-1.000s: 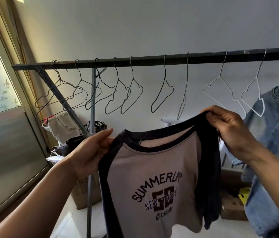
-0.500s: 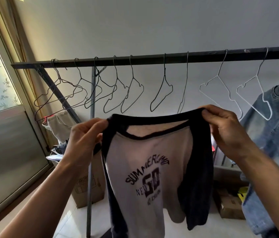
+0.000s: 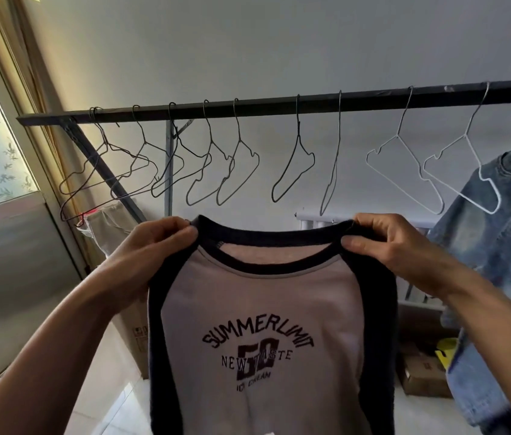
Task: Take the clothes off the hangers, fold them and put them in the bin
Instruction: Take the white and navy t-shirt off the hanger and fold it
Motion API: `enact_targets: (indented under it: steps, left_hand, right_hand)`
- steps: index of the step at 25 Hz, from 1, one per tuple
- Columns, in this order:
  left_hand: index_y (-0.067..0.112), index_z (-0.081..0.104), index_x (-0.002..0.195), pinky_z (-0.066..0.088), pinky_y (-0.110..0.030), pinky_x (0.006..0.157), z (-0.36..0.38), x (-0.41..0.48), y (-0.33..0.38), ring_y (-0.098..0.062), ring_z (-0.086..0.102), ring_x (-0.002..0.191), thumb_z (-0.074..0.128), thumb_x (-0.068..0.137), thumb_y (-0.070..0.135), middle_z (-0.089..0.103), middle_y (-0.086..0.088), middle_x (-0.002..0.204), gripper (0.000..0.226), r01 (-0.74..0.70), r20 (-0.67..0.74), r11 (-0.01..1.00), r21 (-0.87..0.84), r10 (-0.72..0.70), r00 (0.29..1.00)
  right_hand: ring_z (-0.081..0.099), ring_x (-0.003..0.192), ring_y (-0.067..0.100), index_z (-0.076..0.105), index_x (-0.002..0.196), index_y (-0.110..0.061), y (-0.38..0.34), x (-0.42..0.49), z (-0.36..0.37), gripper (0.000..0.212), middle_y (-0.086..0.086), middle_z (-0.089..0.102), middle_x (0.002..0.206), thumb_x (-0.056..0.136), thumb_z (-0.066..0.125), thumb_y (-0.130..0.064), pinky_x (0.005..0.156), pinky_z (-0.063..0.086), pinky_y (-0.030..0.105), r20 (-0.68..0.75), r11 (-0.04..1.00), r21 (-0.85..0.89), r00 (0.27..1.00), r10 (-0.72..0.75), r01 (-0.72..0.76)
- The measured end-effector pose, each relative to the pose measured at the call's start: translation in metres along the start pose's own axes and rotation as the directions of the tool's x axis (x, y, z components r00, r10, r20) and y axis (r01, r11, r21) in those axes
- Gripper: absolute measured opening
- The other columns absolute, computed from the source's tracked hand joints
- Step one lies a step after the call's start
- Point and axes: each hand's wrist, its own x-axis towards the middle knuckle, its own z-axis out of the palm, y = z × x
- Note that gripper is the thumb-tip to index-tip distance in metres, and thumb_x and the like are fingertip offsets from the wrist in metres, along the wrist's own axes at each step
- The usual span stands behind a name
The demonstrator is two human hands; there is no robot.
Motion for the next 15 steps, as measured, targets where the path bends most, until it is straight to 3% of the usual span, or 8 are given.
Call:
enact_targets:
  steps: [2, 4, 6, 7, 11, 15]
  left_hand:
    - [0.004, 0.07, 0.097, 0.057, -0.025, 0.064, 0.008, -0.002, -0.004, -0.022, 0.065, 0.076, 0.065, 0.088, 0.024, 0.072, -0.011, 0.085, 0.022, 0.047, -0.047, 0.998, 0.053, -0.045, 0.998]
    - [0.01, 0.071, 0.094, 0.059, -0.041, 0.077, 0.018, 0.005, -0.014, -0.031, 0.068, 0.079, 0.065, 0.091, 0.025, 0.073, -0.016, 0.089, 0.016, 0.084, -0.219, 0.99, 0.11, -0.058, 0.974]
    - [0.016, 0.07, 0.086, 0.055, -0.058, 0.08, 0.027, 0.013, -0.023, -0.041, 0.069, 0.082, 0.069, 0.086, 0.039, 0.073, -0.018, 0.086, 0.022, 0.106, -0.347, 0.982, 0.157, -0.046, 0.937]
    - [0.018, 0.068, 0.084, 0.056, -0.059, 0.078, 0.033, 0.016, -0.025, -0.042, 0.068, 0.082, 0.068, 0.083, 0.044, 0.072, -0.016, 0.083, 0.026, 0.112, -0.394, 0.977, 0.18, -0.033, 0.919]
    - [0.019, 0.06, 0.081, 0.054, -0.046, 0.069, 0.073, 0.014, -0.025, -0.027, 0.066, 0.071, 0.064, 0.089, 0.04, 0.07, -0.004, 0.075, 0.023, 0.049, -0.472, 0.982, 0.183, 0.044, 0.881]
    - [0.02, 0.06, 0.077, 0.048, -0.036, 0.062, 0.113, 0.012, -0.024, -0.016, 0.06, 0.062, 0.067, 0.088, 0.037, 0.067, 0.002, 0.067, 0.022, -0.06, -0.45, 0.988, 0.141, 0.118, 0.885]
  right_hand:
    - [0.071, 0.08, 0.02, 0.072, 0.087, -0.011, 0.006, 0.002, 0.007, 0.009, 0.005, 0.075, 0.084, 0.089, 0.066, -0.018, 0.075, 0.055, 0.035, -0.113, 0.999, -0.012, 0.993, 0.031, -0.033]
    - [0.064, 0.063, 0.009, 0.068, 0.074, -0.012, 0.013, 0.006, 0.019, 0.017, -0.003, 0.07, 0.067, 0.087, 0.07, -0.023, 0.061, 0.05, 0.026, -0.266, 0.994, -0.07, 0.962, 0.061, -0.082]
    - [0.056, 0.057, 0.012, 0.062, 0.07, -0.011, 0.018, 0.011, 0.032, 0.025, 0.002, 0.064, 0.063, 0.086, 0.071, -0.029, 0.057, 0.045, 0.029, -0.39, 0.981, -0.147, 0.919, 0.06, -0.127]
    - [0.055, 0.058, 0.016, 0.06, 0.07, -0.009, 0.018, 0.011, 0.038, 0.028, 0.006, 0.062, 0.064, 0.086, 0.07, -0.031, 0.058, 0.044, 0.032, -0.432, 0.974, -0.177, 0.901, 0.05, -0.139]
    - [0.045, 0.054, 0.012, 0.051, 0.066, -0.014, 0.005, 0.01, 0.069, 0.031, -0.002, 0.051, 0.06, 0.089, 0.066, -0.029, 0.052, 0.035, 0.027, -0.51, 0.976, -0.186, 0.86, 0.004, -0.115]
    - [0.049, 0.055, 0.01, 0.056, 0.071, -0.009, -0.002, 0.013, 0.097, 0.029, -0.001, 0.057, 0.062, 0.088, 0.067, -0.029, 0.052, 0.039, 0.023, -0.51, 0.993, -0.097, 0.86, 0.012, -0.072]
